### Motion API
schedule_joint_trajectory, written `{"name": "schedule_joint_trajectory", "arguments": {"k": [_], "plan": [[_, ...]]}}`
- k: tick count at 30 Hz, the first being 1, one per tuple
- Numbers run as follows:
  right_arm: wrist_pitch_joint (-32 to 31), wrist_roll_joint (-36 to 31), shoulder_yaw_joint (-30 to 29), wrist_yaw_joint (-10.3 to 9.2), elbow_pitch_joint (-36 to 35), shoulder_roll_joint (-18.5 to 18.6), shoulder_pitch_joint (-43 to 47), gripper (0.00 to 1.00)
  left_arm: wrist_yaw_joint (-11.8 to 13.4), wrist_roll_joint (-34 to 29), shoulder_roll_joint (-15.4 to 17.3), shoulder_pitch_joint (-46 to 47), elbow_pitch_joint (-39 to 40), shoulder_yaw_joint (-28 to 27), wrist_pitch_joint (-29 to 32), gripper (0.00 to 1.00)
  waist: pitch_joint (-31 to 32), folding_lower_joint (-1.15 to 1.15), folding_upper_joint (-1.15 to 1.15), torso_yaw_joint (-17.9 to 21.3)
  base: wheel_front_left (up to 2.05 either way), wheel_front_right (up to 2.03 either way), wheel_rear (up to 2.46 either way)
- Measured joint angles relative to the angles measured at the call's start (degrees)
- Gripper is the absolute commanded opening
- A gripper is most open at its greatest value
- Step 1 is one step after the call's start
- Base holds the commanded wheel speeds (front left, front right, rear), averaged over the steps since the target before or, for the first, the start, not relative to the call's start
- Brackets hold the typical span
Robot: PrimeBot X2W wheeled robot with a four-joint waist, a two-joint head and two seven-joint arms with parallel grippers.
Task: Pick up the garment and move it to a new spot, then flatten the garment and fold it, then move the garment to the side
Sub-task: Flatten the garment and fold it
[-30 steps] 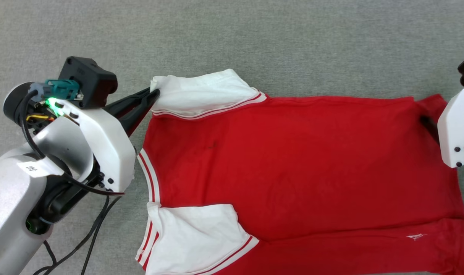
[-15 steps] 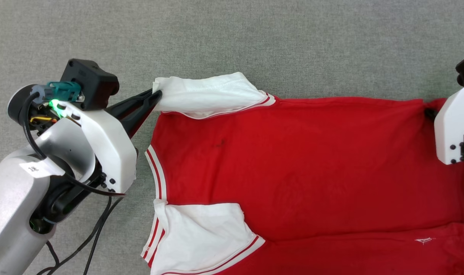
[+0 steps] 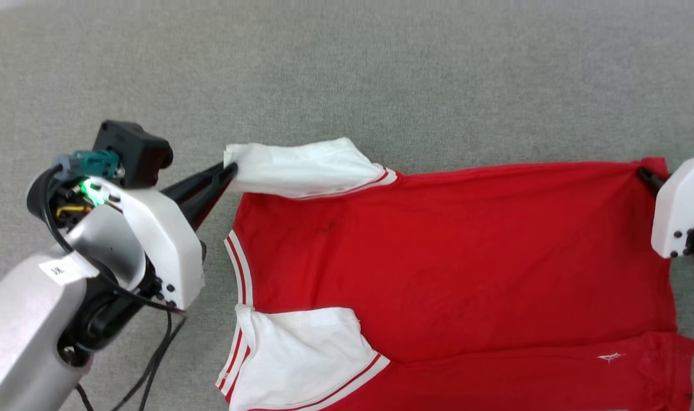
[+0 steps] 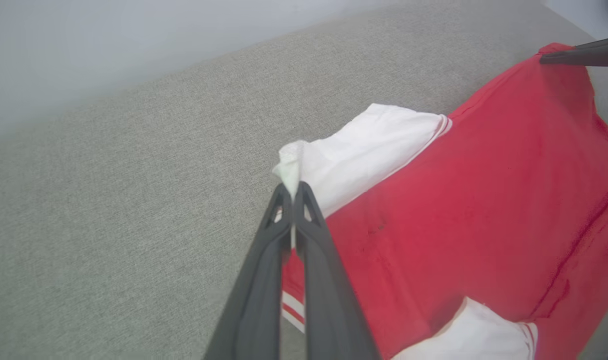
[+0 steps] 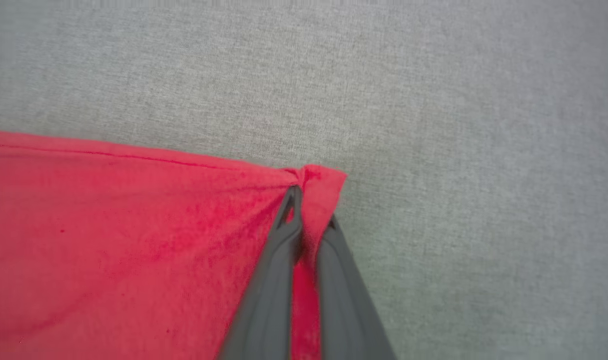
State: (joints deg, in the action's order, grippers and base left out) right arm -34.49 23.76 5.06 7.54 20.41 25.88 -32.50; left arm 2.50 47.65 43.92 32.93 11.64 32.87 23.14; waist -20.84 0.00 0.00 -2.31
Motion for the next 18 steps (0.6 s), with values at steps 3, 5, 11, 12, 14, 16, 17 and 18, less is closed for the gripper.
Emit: {"name": "schedule_joint_trajectory", "arguments": {"k": [3,5,11,12,14,16,17,18], "plan": [[1.76,0.07,0.08,-0.01,-0.58,0.14,2.91,0.00,0.37,0.03,-0.33,-1.90,0.10,0.43,-0.67,0.00,1.97,0.00,0.00,0.02,0.00,0.00,0.00],[3.03,0.32,-0.52,-0.01,-1.46,0.27,5.14,0.00,0.70,0.01,-0.27,-3.49,0.49,0.97,-1.04,0.00,3.28,0.00,0.00,-0.05,0.00,0.00,0.00],[6.05,3.09,-3.04,-0.01,-3.88,-0.49,11.60,0.00,2.38,0.54,0.68,-9.37,2.27,2.22,-1.65,0.00,6.75,0.00,0.00,-0.47,0.00,0.00,0.00],[6.41,3.33,-3.60,-0.01,-4.30,-0.67,12.69,0.00,2.66,0.63,0.80,-10.39,2.66,2.34,-1.79,0.00,7.26,0.00,0.00,-0.55,0.00,0.00,0.00],[7.19,3.89,-4.52,-0.01,-5.52,-0.67,14.93,0.00,3.13,1.08,0.93,-12.50,3.28,2.88,-2.00,0.00,8.21,0.00,0.00,-0.75,0.00,0.00,0.00],[7.50,5.01,-4.92,-0.02,-6.86,-0.78,17.35,0.00,3.56,1.47,1.00,-14.74,3.71,3.69,-2.18,0.00,9.11,0.00,0.00,-0.96,0.00,0.00,0.00],[7.59,5.76,-5.16,-0.02,-7.50,-0.98,18.64,0.00,3.65,1.58,0.98,-15.79,3.82,4.01,-2.26,0.00,9.54,-0.01,0.00,-1.05,0.00,0.00,0.00],[7.67,6.37,-5.38,-0.02,-8.10,-1.18,19.90,0.00,3.81,1.97,0.91,-16.80,3.92,4.26,-2.53,0.00,9.95,0.00,0.00,-1.13,0.00,0.00,0.00]]}}
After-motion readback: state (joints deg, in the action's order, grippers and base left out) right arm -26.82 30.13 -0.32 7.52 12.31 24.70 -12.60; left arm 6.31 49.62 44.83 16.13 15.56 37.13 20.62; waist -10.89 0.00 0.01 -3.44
